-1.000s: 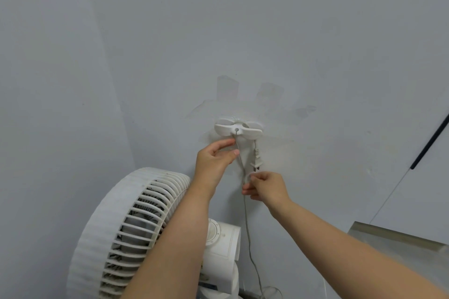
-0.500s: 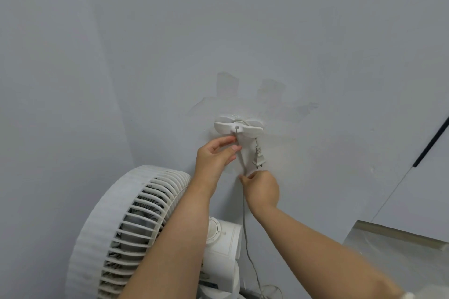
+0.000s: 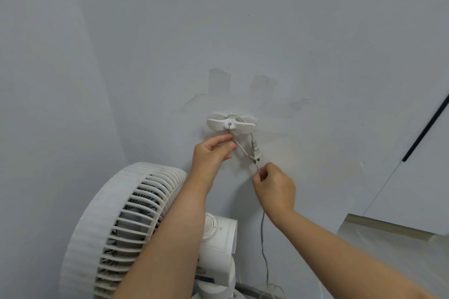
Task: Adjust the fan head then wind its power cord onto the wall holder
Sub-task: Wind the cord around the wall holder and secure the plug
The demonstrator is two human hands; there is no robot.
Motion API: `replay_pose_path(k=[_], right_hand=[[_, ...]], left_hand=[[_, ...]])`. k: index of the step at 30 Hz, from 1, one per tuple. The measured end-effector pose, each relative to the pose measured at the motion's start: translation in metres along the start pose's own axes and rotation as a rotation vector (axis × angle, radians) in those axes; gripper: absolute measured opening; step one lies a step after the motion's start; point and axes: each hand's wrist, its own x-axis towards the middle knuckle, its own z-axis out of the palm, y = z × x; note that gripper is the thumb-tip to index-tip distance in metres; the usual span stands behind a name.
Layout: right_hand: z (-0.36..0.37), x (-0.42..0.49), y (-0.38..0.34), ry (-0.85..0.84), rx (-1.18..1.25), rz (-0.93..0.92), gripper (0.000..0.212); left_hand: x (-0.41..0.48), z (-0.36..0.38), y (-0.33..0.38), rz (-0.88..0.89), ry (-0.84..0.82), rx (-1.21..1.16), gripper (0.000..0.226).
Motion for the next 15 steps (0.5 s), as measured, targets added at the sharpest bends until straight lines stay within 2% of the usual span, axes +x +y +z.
replay_pose_path(k=[4,8,11,15], right_hand=[[-0.009,0.001,-0.001,-0.027,0.043,-0.032,0.003],[-0.016,0.002,-0.005,-0.128,0.13,-0.126,0.041],[-0.021,0.003,-0.006,-0.228,0.141,-0.222,0.046],[-0.024,0.005,0.001,-0.226,0.105,-0.316,0.043]], left_hand=[[0.0,0.001,-0.001,-0.011,0.006,-0.019,0.021],[0.002,-0.002,-0.004,-0.007,0.003,-0.03,0.022],[0.004,-0.003,-0.006,-0.015,0.0,-0.048,0.022],[0.002,-0.002,-0.006,-0.019,-0.008,-0.059,0.025]])
